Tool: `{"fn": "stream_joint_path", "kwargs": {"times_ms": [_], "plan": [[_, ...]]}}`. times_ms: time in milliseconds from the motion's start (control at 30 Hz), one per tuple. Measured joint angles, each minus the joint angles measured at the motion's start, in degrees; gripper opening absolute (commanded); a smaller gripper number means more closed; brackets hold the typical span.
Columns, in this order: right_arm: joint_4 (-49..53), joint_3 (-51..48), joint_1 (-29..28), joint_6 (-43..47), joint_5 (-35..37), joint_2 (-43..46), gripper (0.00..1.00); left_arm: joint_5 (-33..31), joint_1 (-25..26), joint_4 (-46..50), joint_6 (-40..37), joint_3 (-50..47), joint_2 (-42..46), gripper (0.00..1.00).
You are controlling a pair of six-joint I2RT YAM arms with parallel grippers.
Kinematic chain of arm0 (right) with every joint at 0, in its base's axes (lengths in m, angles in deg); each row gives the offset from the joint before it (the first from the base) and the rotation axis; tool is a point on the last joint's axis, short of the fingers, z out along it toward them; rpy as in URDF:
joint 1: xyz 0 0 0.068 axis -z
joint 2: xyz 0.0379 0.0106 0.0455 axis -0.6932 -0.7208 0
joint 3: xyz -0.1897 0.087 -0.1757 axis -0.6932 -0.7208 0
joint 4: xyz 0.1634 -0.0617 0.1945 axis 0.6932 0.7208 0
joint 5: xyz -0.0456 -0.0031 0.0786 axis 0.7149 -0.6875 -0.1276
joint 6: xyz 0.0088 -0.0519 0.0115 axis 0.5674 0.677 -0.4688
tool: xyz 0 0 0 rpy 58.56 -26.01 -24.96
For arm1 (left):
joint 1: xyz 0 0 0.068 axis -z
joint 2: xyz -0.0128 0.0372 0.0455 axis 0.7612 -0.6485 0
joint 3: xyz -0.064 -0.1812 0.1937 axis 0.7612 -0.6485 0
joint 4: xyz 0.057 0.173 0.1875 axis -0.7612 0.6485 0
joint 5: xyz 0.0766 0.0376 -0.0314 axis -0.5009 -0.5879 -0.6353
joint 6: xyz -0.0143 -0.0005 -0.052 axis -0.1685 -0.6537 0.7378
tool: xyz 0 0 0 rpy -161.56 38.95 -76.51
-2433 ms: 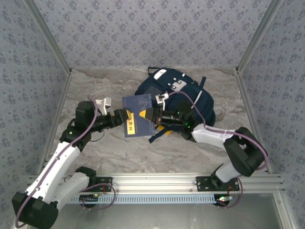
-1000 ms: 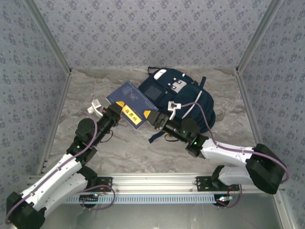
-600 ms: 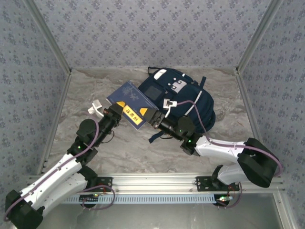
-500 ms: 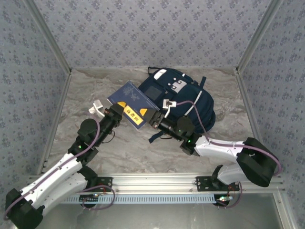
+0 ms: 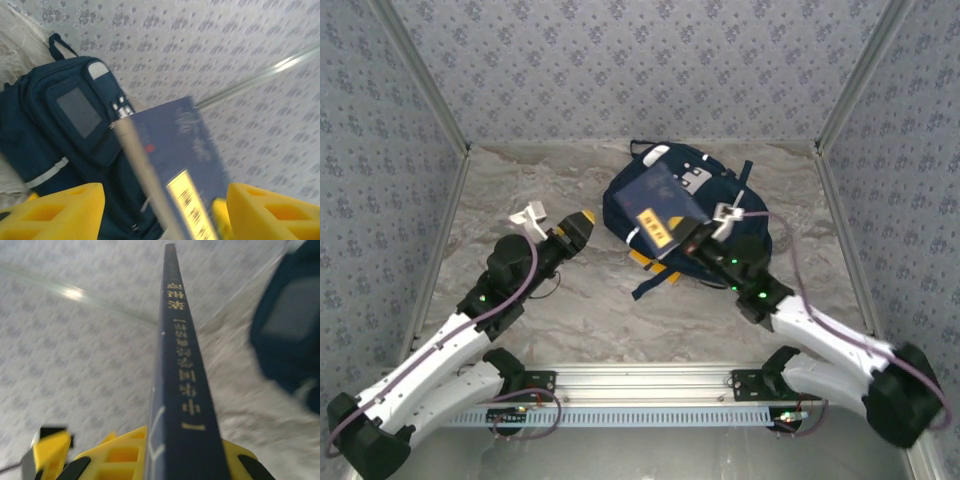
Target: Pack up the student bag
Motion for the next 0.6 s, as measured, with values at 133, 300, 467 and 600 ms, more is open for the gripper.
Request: {"fn": "stream_joint_path", "kwargs": {"times_ms": [133,300,467,600], "plan": [[19.87,1.07,10.27,5.51,3.1,13.86,0.0,5.42,0.13,7.17,-9.31,12.04,-14.12,0.66],[40.85,6.56,18.51,13.44,10.19,24.04,0.0,12.44,2.21,17.11,-20.13,35.69,-39.41,0.64],[52.74,11.45,20.59,19.96,17.49,28.52,0.0,19.96,4.79,25.22,-25.79,59.49,-61.64,0.62],[57.61,13.38,20.7,23.61,21.66,30.69,0.0,25.22,6.27,31.95,-28.0,79.23,-78.05,0.61]]}}
